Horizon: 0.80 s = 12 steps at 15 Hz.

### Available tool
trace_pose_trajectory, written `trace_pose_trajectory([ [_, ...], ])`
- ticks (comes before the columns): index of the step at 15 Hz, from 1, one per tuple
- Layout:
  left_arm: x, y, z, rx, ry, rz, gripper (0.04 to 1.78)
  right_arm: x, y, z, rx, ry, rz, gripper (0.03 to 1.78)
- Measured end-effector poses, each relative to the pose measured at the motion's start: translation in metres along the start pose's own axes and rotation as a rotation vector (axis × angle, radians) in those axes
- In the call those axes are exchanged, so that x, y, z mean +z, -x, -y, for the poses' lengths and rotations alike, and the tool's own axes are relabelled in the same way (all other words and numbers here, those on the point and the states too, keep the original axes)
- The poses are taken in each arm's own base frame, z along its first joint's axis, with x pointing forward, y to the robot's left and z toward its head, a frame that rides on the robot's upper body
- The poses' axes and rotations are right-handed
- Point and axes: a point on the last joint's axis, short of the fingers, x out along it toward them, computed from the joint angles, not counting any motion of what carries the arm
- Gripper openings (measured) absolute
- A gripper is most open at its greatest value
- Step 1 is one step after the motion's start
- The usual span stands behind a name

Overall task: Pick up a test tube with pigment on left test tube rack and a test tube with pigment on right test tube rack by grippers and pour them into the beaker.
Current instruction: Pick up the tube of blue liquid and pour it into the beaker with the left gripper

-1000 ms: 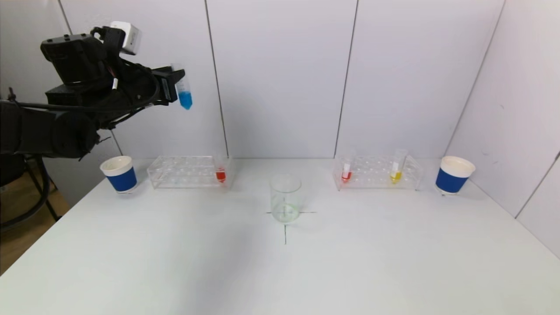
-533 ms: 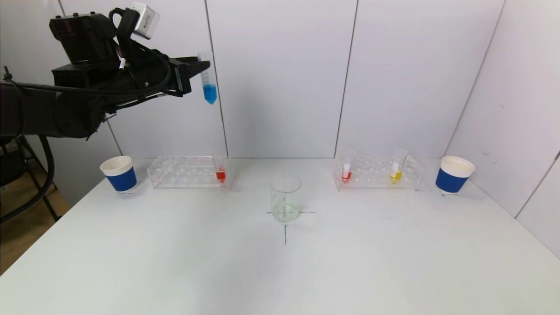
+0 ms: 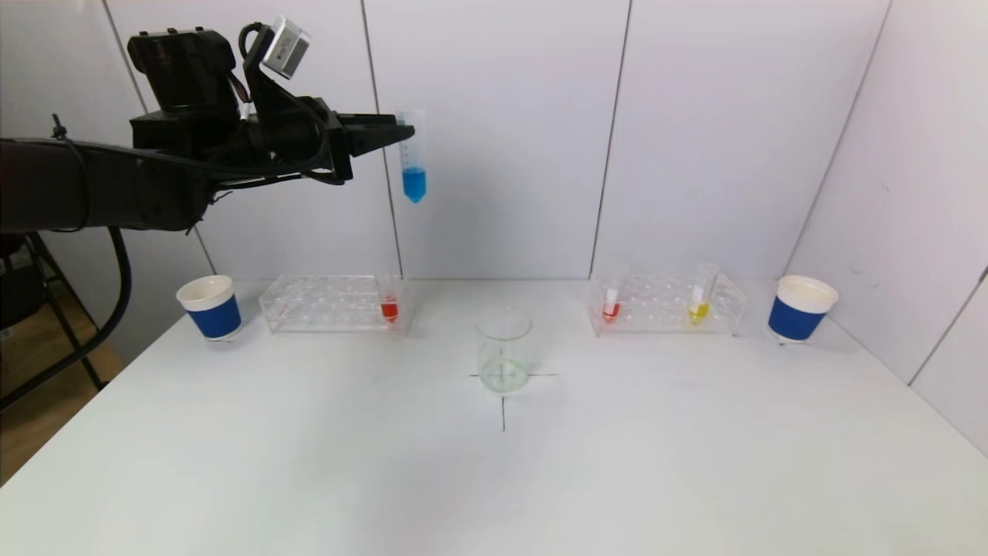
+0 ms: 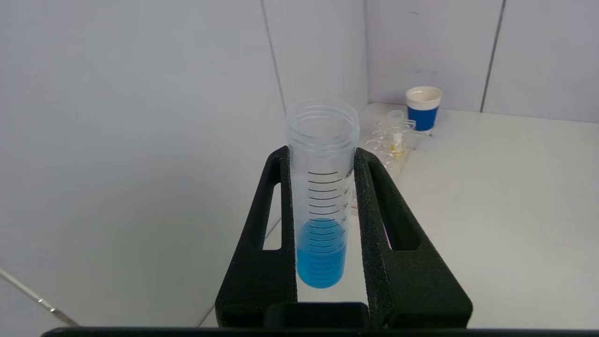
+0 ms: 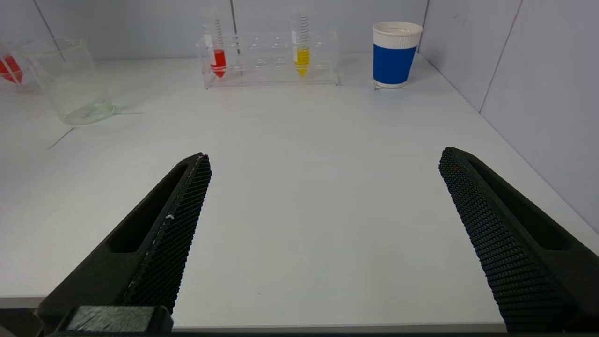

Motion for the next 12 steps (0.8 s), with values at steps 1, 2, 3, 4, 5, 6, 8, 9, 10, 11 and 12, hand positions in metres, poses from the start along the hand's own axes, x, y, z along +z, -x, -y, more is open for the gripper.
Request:
trace_pose_trajectory([
  [1,-0.004,-0.002,-0.002,-0.052,0.002,0.003,0.41,0.000,0.000,0.000,0.000,0.000,0.000,1.77],
  [2,-0.008,-0.004,-0.003,-0.101,0.006,0.004,0.41,0.000,0.000,0.000,0.000,0.000,0.000,1.77],
  [3,-0.011,-0.006,-0.005,-0.146,0.008,0.007,0.41,0.000,0.000,0.000,0.000,0.000,0.000,1.77],
  [4,-0.013,-0.008,-0.007,-0.191,0.006,0.012,0.41,0.000,0.000,0.000,0.000,0.000,0.000,1.77],
  [5,-0.015,-0.011,-0.009,-0.233,0.001,0.019,0.41,0.000,0.000,0.000,0.000,0.000,0.000,1.77],
  [6,-0.017,-0.014,-0.011,-0.252,-0.010,0.024,0.41,0.000,0.000,0.000,0.000,0.000,0.000,1.77],
  [8,-0.021,-0.022,-0.016,-0.264,-0.049,0.035,0.41,0.000,0.000,0.000,0.000,0.000,0.000,1.77],
  [9,-0.025,-0.026,-0.017,-0.270,-0.070,0.039,0.41,0.000,0.000,0.000,0.000,0.000,0.000,1.77],
  [10,-0.030,-0.030,-0.016,-0.278,-0.093,0.042,0.41,0.000,0.000,0.000,0.000,0.000,0.000,1.77],
  [11,-0.034,-0.034,-0.016,-0.285,-0.120,0.044,0.41,0.000,0.000,0.000,0.000,0.000,0.000,1.77],
  [12,-0.039,-0.038,-0.015,-0.291,-0.151,0.047,0.41,0.000,0.000,0.000,0.000,0.000,0.000,1.77],
])
